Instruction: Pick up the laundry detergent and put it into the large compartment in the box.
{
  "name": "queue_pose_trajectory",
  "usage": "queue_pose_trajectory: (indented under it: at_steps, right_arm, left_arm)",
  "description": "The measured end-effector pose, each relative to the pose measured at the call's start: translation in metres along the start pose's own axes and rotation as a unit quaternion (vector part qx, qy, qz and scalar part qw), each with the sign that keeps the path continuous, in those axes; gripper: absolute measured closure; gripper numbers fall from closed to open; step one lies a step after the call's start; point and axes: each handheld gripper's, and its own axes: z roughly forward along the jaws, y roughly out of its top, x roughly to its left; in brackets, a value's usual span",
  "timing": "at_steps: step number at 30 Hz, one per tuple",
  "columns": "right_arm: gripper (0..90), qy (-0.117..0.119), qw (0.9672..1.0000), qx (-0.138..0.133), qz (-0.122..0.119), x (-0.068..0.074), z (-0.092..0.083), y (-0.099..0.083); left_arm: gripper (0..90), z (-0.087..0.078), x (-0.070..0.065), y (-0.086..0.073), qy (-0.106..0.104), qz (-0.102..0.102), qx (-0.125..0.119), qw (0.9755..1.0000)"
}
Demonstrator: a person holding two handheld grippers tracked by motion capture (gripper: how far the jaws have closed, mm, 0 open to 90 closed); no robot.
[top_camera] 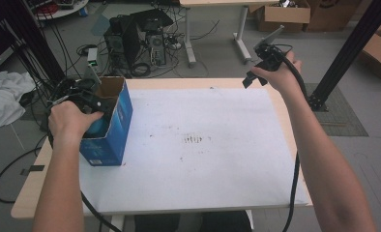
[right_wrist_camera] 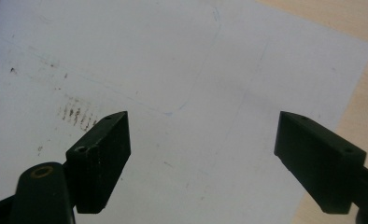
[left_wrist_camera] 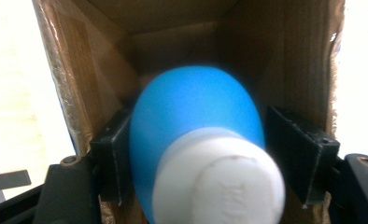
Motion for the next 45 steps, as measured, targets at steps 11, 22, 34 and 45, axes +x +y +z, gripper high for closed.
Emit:
queue_pose_trajectory:
  at_steps: [11,22,34,45]
  right_arm:
    - [18.5,0.0,1.0,0.0,0.0,0.001,-0.001,-0.001]
    - [18.0,0.0,1.0,0.001,-0.005,0.006,-0.006,-0.006]
    - [17.9,0.004,1.0,-0.003,-0.007,0.011,-0.011,-0.009]
    - [17.9,0.005,1.0,-0.004,-0.006,0.01,-0.015,-0.014]
  left_arm:
    - [22.1,-0.026,-0.01,-0.001,0.026,0.008,-0.008,0.9996]
    - [19.1,-0.082,-0.035,-0.005,0.07,0.036,-0.046,0.9958]
    - [14.4,-0.103,-0.097,-0.009,0.064,0.095,-0.077,0.9904]
    - [4.1,-0.068,-0.164,-0.008,0.037,0.168,-0.062,0.9832]
